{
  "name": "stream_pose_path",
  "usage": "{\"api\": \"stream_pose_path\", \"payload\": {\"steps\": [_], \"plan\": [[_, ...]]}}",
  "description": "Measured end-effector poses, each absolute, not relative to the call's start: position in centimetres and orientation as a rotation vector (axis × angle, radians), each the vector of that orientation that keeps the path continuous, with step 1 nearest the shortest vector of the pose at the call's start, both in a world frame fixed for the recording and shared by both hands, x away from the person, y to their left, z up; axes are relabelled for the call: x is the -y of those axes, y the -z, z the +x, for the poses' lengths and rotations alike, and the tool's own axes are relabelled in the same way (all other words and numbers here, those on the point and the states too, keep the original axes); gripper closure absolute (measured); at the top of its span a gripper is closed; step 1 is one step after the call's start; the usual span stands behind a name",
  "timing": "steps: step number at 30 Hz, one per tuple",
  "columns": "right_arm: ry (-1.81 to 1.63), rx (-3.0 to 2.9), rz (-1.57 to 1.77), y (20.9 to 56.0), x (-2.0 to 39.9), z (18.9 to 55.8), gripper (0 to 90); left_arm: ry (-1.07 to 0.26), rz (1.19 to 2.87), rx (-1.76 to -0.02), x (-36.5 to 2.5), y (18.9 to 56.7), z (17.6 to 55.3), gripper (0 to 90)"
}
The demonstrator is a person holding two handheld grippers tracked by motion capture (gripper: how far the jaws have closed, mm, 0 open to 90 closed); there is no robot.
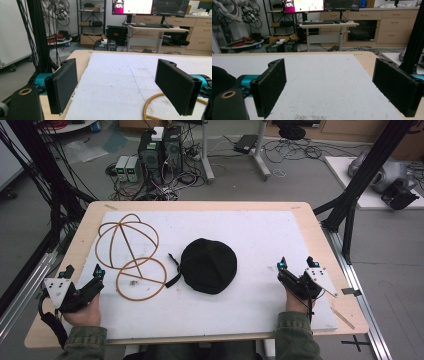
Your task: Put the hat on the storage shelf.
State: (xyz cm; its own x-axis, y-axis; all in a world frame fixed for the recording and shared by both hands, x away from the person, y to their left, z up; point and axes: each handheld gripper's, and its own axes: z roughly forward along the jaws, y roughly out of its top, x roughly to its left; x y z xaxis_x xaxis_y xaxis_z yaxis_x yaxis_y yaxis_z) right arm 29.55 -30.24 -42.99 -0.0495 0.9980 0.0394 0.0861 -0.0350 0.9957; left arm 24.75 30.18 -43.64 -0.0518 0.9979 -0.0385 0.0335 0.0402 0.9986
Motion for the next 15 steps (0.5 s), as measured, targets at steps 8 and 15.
{"api": "stream_pose_path", "payload": {"steps": [8, 15], "plan": [[-1.240, -1.282, 1.298, 43.00, 30.29, 29.68, 11.0, -1.198, 1.175, -1.292, -30.29, 43.62, 24.68, 18.6], [-1.241, -1.277, 1.310, 43.01, 30.34, 29.69, 11.0, -1.194, 1.183, -1.291, -30.23, 43.63, 24.75, 18.6]]}}
